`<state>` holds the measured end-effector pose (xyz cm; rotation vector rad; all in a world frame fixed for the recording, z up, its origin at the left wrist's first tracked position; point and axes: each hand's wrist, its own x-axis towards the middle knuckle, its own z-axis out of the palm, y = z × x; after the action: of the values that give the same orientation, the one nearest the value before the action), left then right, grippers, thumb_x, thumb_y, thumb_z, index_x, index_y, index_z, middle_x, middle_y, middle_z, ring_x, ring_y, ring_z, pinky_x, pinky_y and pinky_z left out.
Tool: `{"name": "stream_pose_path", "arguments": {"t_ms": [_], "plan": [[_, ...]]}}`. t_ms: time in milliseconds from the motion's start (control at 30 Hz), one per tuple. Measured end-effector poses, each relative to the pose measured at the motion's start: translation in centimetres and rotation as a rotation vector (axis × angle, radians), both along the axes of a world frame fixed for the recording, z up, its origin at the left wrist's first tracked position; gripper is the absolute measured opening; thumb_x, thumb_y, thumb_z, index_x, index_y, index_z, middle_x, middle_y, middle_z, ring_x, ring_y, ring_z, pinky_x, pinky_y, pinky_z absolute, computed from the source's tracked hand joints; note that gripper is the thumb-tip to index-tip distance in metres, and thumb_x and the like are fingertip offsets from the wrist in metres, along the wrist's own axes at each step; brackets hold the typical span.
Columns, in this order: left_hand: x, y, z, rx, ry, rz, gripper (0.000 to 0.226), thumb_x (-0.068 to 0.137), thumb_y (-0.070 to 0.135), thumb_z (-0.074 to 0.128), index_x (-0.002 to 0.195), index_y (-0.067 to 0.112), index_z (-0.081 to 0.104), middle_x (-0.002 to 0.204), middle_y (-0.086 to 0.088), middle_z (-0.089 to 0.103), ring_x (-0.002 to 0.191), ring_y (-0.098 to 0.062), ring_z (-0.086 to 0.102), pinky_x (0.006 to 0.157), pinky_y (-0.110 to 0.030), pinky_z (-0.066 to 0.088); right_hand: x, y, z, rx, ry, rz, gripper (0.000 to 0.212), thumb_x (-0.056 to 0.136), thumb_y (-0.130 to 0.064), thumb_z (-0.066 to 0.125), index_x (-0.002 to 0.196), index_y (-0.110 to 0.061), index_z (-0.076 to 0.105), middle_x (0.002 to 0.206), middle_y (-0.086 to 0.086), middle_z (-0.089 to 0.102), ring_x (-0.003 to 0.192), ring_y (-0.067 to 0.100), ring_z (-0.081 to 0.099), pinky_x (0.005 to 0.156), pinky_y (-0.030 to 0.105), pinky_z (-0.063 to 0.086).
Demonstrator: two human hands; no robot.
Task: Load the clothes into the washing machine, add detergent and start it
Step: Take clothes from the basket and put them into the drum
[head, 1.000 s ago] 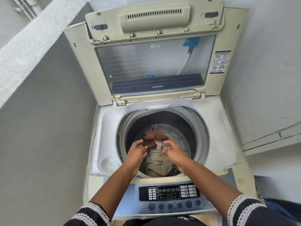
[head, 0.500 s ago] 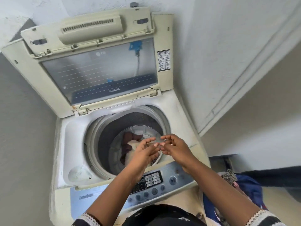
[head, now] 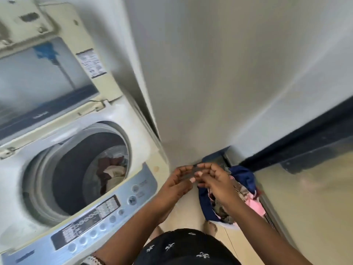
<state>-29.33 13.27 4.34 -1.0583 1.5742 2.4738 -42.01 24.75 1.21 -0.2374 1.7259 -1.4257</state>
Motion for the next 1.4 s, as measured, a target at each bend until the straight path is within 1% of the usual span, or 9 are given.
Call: {"name": "stream_pose_path", "arguments": {"t_ms": [167,400,633,767,933,1033,1100,1233,1400], "plan": [[-4.2,4.8,-3.1,-0.042,-0.18,-0.179,0.026,0.096,0.016,0.059,0.12,0.024,0.057,0.112,0.006,0.062,0.086,0.006,0.06,0.072,-0.01,0.046,-2.1,7.0,-6.0,0.244,-0.036,-0.004,0.02,0.092,0.004,0.058,0.105,-0.01,0.065,0.096,0.019,0.07,0.084,0.023,0.066,0.065,0.024,0.053],[-10.2,8.8,-9.0,-0.091,-0.323,-0.275,0.018,0.097,0.005,0.054,0.109,0.017,0.057,0.096,0.014,0.058,0.081,0.003,0.058,0.06,-0.001,0.044,-7.0,12.8,-12.9,0.55,0.009,0.159,0.019,0.088,-0.009,0.059,0.098,-0.024,0.064,0.095,0.005,0.07,0.092,0.026,0.066,0.083,0.042,0.053],[-13.0,10.2,-17.5,-0.295,-0.462,-0.462,0.035,0.092,0.017,0.063,0.126,0.015,0.055,0.122,-0.003,0.043,0.119,-0.014,0.04,0.093,-0.017,0.031,-11.7,13.6,-22.1,0.732,0.085,0.399,0.025,0.091,-0.019,0.062,0.115,-0.015,0.062,0.113,0.009,0.068,0.104,0.028,0.063,0.088,0.037,0.052],[-13.9,10.0,-22.7,-0.3,-0.513,-0.537,0.041,0.093,0.022,0.062,0.132,0.015,0.051,0.128,-0.003,0.037,0.128,-0.015,0.035,0.095,-0.014,0.025,-12.8,13.1,-28.9,0.818,0.072,0.461,0.032,0.089,-0.023,0.063,0.121,-0.016,0.061,0.123,0.011,0.064,0.112,0.031,0.06,0.093,0.037,0.049],[-14.5,9.3,-28.5,-0.325,-0.547,-0.549,0.041,0.094,0.019,0.062,0.133,0.015,0.05,0.138,-0.009,0.04,0.132,-0.019,0.037,0.097,-0.018,0.027,-13.4,12.1,-36.3,0.876,0.148,0.691,0.052,0.087,-0.025,0.064,0.138,-0.029,0.051,0.161,0.011,0.01,0.129,0.035,0.049,0.105,0.042,0.045],[-14.0,8.7,-30.8,-0.332,-0.546,-0.554,0.039,0.095,0.016,0.059,0.133,0.014,0.051,0.133,-0.002,0.045,0.123,-0.012,0.042,0.087,-0.006,0.031,-13.8,11.6,-39.1,0.938,0.18,0.84,0.058,0.088,-0.03,0.064,0.143,-0.032,0.046,0.163,0.005,-0.015,0.132,0.034,0.048,0.106,0.044,0.044],[-13.4,8.2,-31.7,-0.321,-0.559,-0.553,0.039,0.096,0.016,0.058,0.134,0.012,0.05,0.133,-0.001,0.048,0.115,-0.007,0.043,0.082,-0.001,0.032,-13.4,11.2,-40.2,0.961,0.164,0.876,0.065,0.089,-0.035,0.063,0.148,-0.023,0.039,0.163,0.006,-0.013,0.133,0.037,0.047,0.108,0.045,0.042],[-11.8,7.9,-32.5,-0.289,-0.597,-0.534,0.04,0.097,0.025,0.058,0.136,0.022,0.048,0.142,-0.001,0.043,0.125,-0.011,0.043,0.096,-0.021,0.033,-11.8,11.2,-39.2,0.93,0.116,0.777,0.07,0.092,-0.037,0.061,0.149,-0.004,0.034,0.162,0.011,0.01,0.137,0.035,0.041,0.11,0.041,0.037],[-10.6,8.4,-29.4,-0.27,-0.552,-0.555,0.044,0.095,0.023,0.062,0.136,0.021,0.047,0.141,0.001,0.044,0.123,-0.006,0.041,0.098,-0.019,0.032,-9.3,10.9,-33.8,0.809,0.134,0.565,0.05,0.094,-0.026,0.06,0.138,-0.004,0.051,0.149,0.014,0.038,0.131,0.032,0.047,0.103,0.036,0.04]]}}
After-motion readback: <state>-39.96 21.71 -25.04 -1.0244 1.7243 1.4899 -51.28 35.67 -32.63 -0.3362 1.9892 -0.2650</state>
